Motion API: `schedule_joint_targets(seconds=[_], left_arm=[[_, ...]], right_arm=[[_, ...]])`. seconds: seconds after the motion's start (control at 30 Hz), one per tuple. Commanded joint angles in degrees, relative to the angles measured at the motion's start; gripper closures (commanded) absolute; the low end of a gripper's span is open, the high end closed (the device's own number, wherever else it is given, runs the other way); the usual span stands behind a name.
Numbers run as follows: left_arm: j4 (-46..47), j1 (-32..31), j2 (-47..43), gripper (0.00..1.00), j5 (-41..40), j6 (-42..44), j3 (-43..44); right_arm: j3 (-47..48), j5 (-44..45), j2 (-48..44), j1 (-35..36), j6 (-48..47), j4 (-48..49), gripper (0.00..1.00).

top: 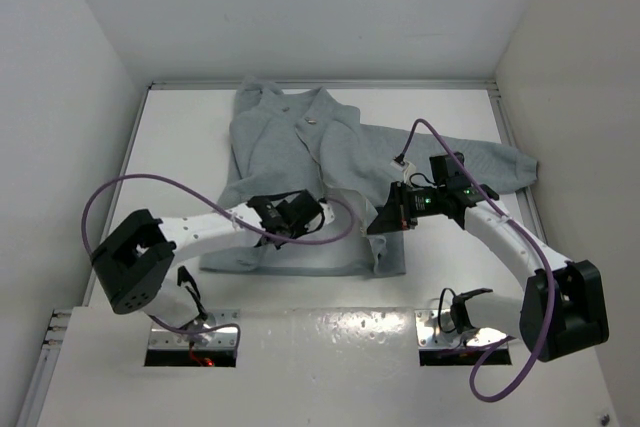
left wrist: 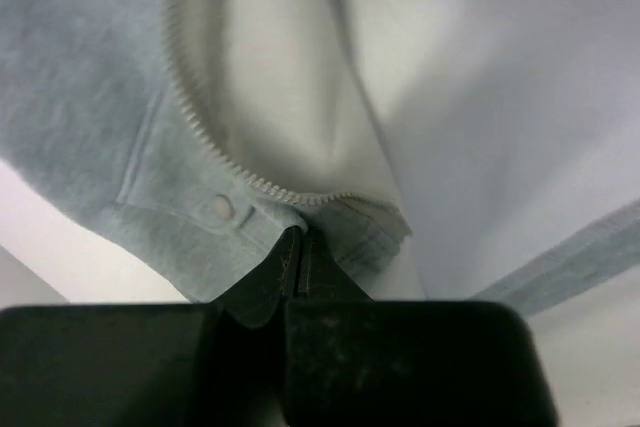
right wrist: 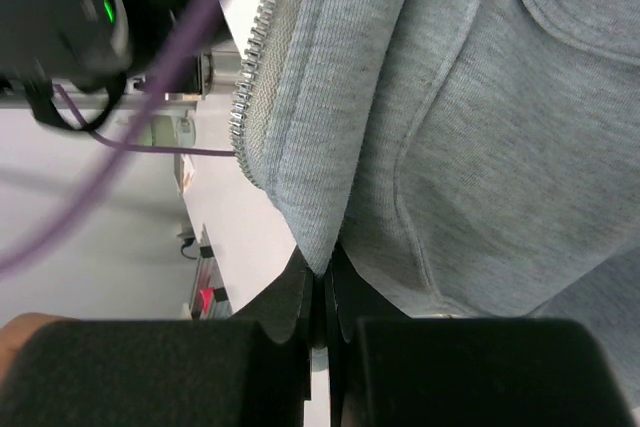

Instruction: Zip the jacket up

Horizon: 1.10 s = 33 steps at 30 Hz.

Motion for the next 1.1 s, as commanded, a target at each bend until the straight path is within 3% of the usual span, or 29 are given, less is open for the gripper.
schedule_joint_targets(seconds=[0.0,0.27,0.57,0.67,0.7,0.9,1.07], left_arm=[[2.9,-4.7,-0.9,1.00,-3.6,3.2,-1.2],[4.1,-8.4,0.7,1.00,10.6,1.4,0.8],[4.1,-11.2,4.9,1.00,14.7,-1.2,3.0],[4.7,-11.2,4.9,0.86,15.2,-1.2,3.0],[4.7,-11.2,4.9,0.75,15.2,-1.8,3.0],[2.1,-11.2,2.7,0.44,13.2,-2.8,5.0],[-1.4,-11.2,-1.7,0.44,8.8,-5.1,7.2]], right_arm=[[1.0,-2.0,-1.6,0.5,-0.9,0.9,1.00],[0.7,-2.0,-2.1,0.4,-1.5,-0.5,1.00],[0.8,-2.0,-1.5,0.2,-1.3,-0.4,1.00],[1.0,-2.0,-1.4,0.3,-1.3,-0.4,1.00],[1.1,-2.0,-1.4,0.2,-1.5,-0.4,1.00],[1.2,-2.2,-1.4,0.3,-1.3,-0.3,1.00],[1.5,-2.6,-1.4,0.3,-1.2,-0.9,1.00]])
